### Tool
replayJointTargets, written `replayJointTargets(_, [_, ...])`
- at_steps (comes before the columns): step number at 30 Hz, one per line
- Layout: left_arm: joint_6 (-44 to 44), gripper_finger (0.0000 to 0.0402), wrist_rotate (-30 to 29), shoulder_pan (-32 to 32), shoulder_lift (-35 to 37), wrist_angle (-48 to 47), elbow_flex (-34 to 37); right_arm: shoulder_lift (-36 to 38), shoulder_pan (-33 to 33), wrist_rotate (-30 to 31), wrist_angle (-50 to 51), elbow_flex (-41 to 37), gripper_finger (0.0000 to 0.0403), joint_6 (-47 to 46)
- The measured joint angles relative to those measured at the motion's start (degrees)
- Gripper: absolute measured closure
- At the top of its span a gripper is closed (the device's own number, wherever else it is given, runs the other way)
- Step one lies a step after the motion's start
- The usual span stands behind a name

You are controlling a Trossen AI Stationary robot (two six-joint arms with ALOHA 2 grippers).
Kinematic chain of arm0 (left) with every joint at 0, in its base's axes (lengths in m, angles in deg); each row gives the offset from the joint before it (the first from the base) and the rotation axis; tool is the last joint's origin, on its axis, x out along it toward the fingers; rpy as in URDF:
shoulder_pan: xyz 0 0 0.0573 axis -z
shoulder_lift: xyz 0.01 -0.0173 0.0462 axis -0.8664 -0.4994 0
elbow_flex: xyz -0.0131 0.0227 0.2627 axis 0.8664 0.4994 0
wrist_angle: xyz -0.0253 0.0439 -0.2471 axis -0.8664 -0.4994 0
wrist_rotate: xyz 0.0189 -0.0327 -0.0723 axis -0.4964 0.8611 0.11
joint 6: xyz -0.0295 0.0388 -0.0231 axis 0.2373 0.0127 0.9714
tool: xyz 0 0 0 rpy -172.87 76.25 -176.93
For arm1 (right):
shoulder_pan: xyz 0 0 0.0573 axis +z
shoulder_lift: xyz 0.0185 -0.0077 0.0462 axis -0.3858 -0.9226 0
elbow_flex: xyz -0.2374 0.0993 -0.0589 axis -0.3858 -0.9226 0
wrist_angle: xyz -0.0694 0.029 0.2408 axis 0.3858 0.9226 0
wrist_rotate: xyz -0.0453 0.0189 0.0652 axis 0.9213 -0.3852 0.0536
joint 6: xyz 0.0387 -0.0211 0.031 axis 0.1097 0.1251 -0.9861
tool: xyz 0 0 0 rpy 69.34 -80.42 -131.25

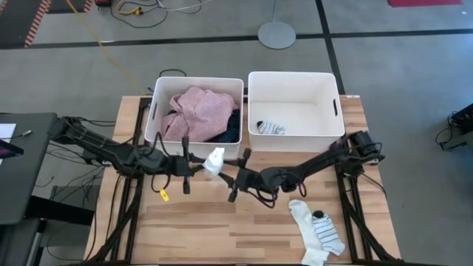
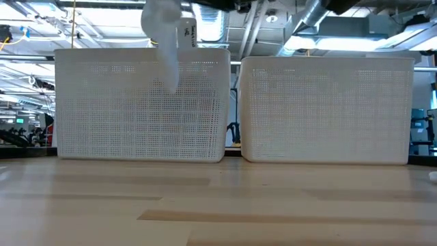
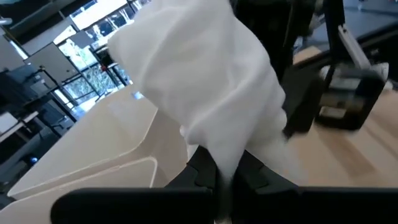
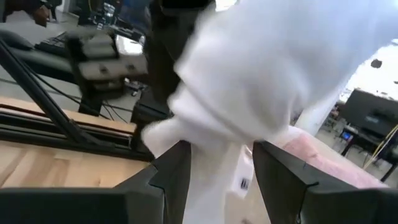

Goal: Sort clothes
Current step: Put the left white sock into the right white laundry bin

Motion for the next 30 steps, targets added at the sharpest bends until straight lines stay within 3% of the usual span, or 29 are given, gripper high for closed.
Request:
replayJointTargets(8, [-0.88,0.0397,-1.47,0.0,0.02,-4.05,0.0,3.52,2.94,2.99,-0.43,-0.02,0.0214,3.91])
replayJointTargets(12, [-2.03,0.0397,0.92,0.0,0.04,-3.96,0.0,4.3,2.9,2.92,-0.12,-0.02,0.0214,3.56])
replayJointTargets(24, [-1.57,0.0397,5.06,0.0,0.04,-3.45,0.0,4.3,-0.25,-5.33,3.87,-0.02,0.0214,-5.07])
replayJointTargets(30, [-1.36,0.0397,5.13,0.0,0.02,-3.4,0.0,4.29,-0.6,-5.93,3.68,-0.02,0.0234,-5.33])
